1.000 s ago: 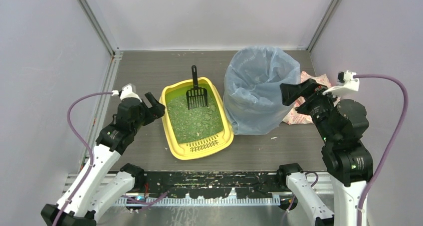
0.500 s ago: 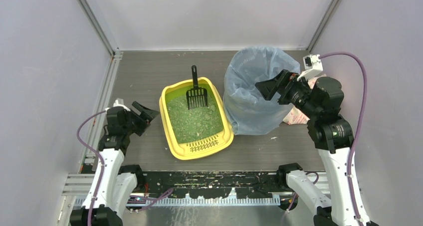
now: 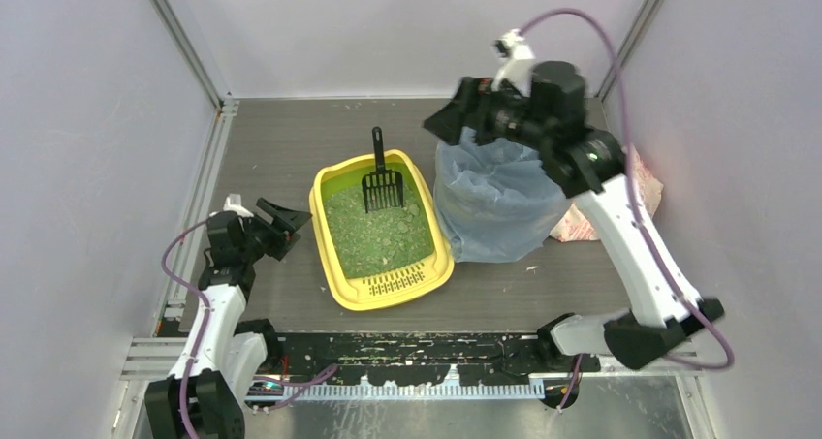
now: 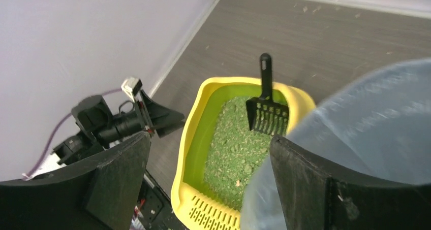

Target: Clean the litter box

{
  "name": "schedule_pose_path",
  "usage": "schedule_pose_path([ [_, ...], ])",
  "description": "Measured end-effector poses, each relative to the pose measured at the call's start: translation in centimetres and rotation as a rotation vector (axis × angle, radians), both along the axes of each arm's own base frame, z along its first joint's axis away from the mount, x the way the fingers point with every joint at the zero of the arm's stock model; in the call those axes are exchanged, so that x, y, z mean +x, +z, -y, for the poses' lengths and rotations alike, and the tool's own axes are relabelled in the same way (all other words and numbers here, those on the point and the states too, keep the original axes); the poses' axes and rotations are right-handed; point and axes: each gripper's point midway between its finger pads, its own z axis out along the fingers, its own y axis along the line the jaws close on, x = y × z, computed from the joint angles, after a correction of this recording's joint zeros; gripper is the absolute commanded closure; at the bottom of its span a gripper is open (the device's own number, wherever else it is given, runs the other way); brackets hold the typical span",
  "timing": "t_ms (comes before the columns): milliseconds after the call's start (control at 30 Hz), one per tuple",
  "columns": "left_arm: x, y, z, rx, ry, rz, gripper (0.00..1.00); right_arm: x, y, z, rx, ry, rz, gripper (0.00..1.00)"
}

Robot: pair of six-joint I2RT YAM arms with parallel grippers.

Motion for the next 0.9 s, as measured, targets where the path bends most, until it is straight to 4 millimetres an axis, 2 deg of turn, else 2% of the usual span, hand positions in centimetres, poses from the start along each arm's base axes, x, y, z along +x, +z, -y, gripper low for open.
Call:
schedule_pose_path([
  [33, 0.2, 0.3, 0.1, -0.002, -0.005, 0.014, 0.27, 0.7, -1.1, -2.1, -0.039, 0.033, -0.031, 0.07],
  [100, 0.5, 0.6, 0.1, -0.003, -0.012, 0.036, 0.27, 1.2, -3.0, -4.6, -0.09, 0.073, -0.068, 0.07],
  [167, 0.8, 0.9, 0.2, -0.005, -0.018, 0.05, 0.28, 1.6, -6.0, -7.7, -0.162, 0.117, -0.124, 0.07],
  [300, 1.3, 0.7, 0.2, -0.008, -0.027, 0.059, 0.29, 1.3, -11.2, -11.3, -0.264, 0.179, -0.215, 0.07],
  [400, 1.5, -0.2, 0.2, -0.011, -0.026, 0.046, 0.33, 1.1, -13.4, -12.9, -0.308, 0.203, -0.255, 0.1],
  [433, 1.5, -0.7, 0.2, -0.012, -0.026, 0.037, 0.34, 1.3, -13.8, -13.4, -0.317, 0.205, -0.261, 0.16],
  [533, 1.5, -2.1, 0.1, -0.019, -0.025, 0.004, 0.37, 1.7, -14.4, -14.7, -0.339, 0.211, -0.257, 0.41],
  [600, 1.6, -2.7, 0.1, -0.023, -0.025, -0.013, 0.41, 2.2, -14.9, -15.5, -0.354, 0.211, -0.255, 0.49],
  [667, 1.8, -3.1, 0.1, -0.026, -0.026, -0.02, 0.44, 2.6, -15.7, -16.4, -0.369, 0.21, -0.259, 0.5],
  [767, 2.1, -3.5, 0.0, -0.026, -0.025, -0.019, 0.49, 2.8, -18.0, -17.4, -0.403, 0.216, -0.291, 0.5],
  [900, 2.4, -3.7, 0.1, -0.031, -0.031, -0.012, 0.54, 2.7, -20.6, -17.7, -0.437, 0.221, -0.337, 0.49],
])
